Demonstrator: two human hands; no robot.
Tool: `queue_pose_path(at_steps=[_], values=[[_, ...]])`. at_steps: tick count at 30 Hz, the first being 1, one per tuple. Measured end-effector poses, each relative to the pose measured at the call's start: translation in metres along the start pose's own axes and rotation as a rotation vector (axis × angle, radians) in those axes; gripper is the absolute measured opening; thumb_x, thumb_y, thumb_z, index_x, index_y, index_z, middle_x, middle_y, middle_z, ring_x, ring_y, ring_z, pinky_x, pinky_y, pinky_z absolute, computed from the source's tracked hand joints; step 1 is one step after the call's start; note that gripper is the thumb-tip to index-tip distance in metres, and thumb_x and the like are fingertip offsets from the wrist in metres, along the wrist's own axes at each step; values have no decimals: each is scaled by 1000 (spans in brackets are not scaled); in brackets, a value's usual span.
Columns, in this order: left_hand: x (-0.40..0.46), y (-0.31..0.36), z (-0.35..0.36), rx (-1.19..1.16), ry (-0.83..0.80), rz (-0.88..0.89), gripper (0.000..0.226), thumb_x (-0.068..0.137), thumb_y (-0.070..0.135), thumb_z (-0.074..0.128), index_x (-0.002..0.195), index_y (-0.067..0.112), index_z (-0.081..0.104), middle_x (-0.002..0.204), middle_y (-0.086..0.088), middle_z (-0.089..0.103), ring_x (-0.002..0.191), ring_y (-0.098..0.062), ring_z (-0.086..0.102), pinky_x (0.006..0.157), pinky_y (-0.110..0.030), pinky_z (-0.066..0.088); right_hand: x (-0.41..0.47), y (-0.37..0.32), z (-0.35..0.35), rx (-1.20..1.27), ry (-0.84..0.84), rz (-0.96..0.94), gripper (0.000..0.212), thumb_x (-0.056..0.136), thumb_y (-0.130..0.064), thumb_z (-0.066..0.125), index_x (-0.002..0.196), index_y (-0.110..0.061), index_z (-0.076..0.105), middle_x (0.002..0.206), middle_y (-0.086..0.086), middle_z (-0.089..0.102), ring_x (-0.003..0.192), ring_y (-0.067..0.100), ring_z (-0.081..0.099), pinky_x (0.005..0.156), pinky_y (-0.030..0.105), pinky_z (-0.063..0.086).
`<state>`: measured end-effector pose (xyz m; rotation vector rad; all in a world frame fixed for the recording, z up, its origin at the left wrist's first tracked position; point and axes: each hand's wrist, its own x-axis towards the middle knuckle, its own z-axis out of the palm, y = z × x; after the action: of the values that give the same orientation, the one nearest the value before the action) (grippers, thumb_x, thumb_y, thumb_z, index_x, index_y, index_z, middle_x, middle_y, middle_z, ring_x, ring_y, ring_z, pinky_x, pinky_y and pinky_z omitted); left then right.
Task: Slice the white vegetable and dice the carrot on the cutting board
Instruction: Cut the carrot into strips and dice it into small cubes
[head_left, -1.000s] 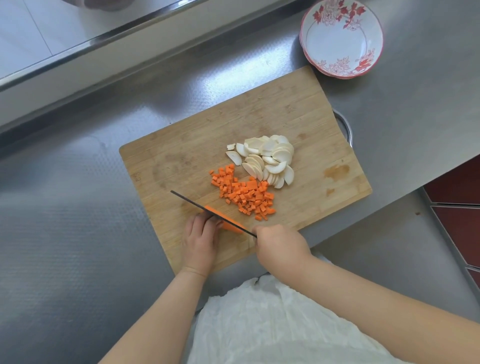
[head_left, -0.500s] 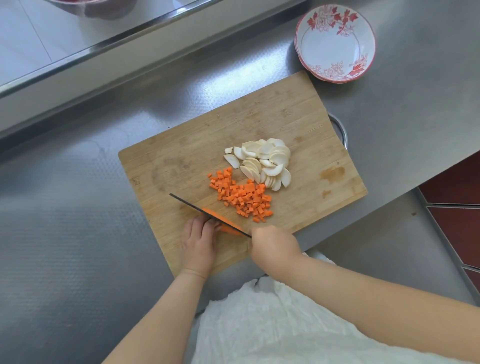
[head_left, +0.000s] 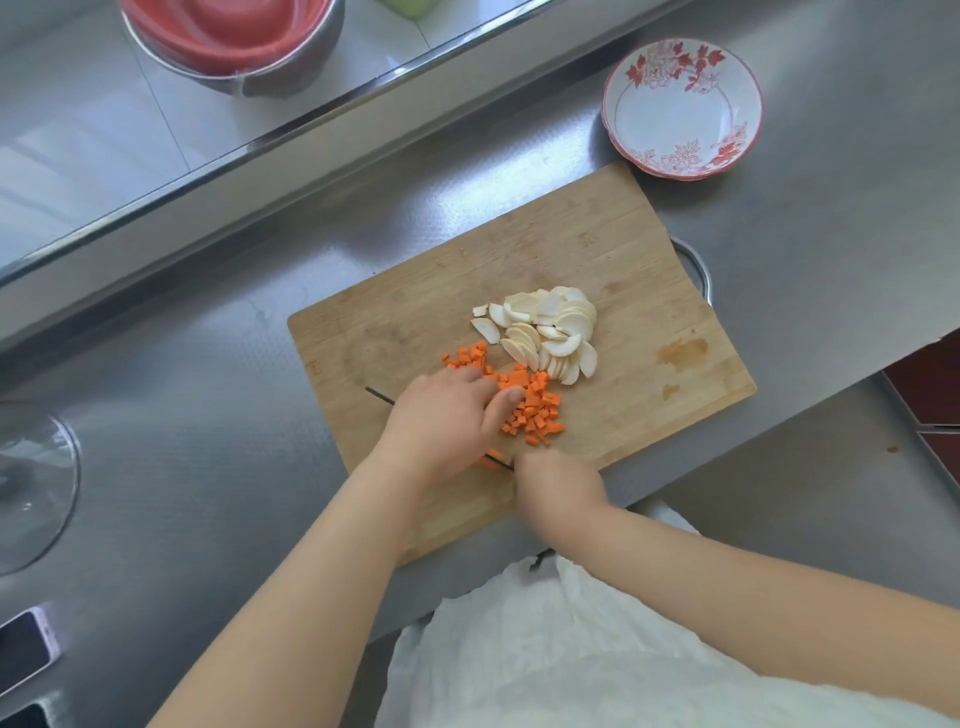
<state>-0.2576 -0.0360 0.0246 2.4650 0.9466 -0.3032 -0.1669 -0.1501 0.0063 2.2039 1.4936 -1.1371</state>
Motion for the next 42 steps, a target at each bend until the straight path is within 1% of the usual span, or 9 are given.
queue_pose_path(at_steps=[2, 4, 8, 15, 18, 22, 24, 30, 42], values=[[23, 13, -3, 125, -485, -164, 76, 94, 64, 3, 68, 14, 54, 72, -1, 55, 71, -21, 55, 68, -34, 45, -3, 0, 2, -6, 11, -4, 25, 93, -2, 43, 107, -10, 62, 106, 10, 65, 98, 30, 63, 66, 31, 41], [36, 21, -1, 184, -719, -207, 81, 94, 65, 3, 83, 10, 61, 80, -7, 58, 77, -24, 54, 77, -37, 43, -4, 2, 4, 6, 24, -4, 25, 93, -4, 42, 109, -11, 61, 107, 10, 65, 98, 31, 63, 65, 31, 40], [43, 25, 13, 241, -851, -179, 74, 96, 60, 3, 148, 16, 32, 125, -20, 54, 110, -34, 52, 92, -42, 39, -5, 9, 5, 38, 43, 17, 24, 95, -10, 43, 112, -15, 60, 104, 7, 64, 95, 29, 62, 61, 30, 36], [40, 43, -2, 165, -908, -292, 85, 94, 65, 3, 144, 6, 37, 134, -18, 50, 126, -35, 44, 105, -44, 30, -15, 12, 6, 70, 139, -44, 23, 96, -16, 42, 111, -20, 60, 96, 5, 65, 88, 29, 62, 49, 28, 28], [39, 33, -10, 167, -532, -131, 63, 99, 55, 15, 125, 17, 56, 91, -6, 59, 83, -24, 54, 75, -36, 43, -18, 12, 6, 88, 137, -59, 23, 96, -16, 42, 109, -19, 61, 88, 6, 64, 83, 31, 61, 56, 29, 34], [-1, 12, -15, -199, 691, 58, 31, 101, 28, 43, 85, 7, 60, 87, 0, 57, 84, -14, 51, 72, -21, 36, -18, 17, 6, 128, 110, -62, 21, 98, -23, 42, 106, -20, 62, 89, 5, 65, 83, 28, 62, 58, 30, 38], [-29, -5, 6, -349, 962, 3, 32, 101, 23, 43, 84, 1, 59, 87, -2, 51, 83, -10, 46, 73, -18, 37, -15, 19, 5, 138, 111, -49, 20, 98, -24, 42, 103, -19, 61, 89, 4, 64, 82, 28, 62, 58, 30, 39], [-67, -53, 113, -253, 729, -32, 25, 99, 24, 50, 94, 5, 66, 97, -7, 58, 88, -24, 55, 80, -26, 44, -10, 15, 6, 95, 124, -83, 21, 98, -25, 42, 109, -23, 60, 90, 3, 65, 81, 28, 63, 56, 30, 38], [-54, -53, 141, -163, 719, -90, 45, 103, 30, 38, 82, 0, 64, 83, -16, 61, 83, -27, 47, 74, -33, 41, -18, 9, 8, -5, 36, -75, 22, 94, -9, 43, 108, -18, 57, 93, 6, 65, 68, 25, 46, 56, 29, 34]])
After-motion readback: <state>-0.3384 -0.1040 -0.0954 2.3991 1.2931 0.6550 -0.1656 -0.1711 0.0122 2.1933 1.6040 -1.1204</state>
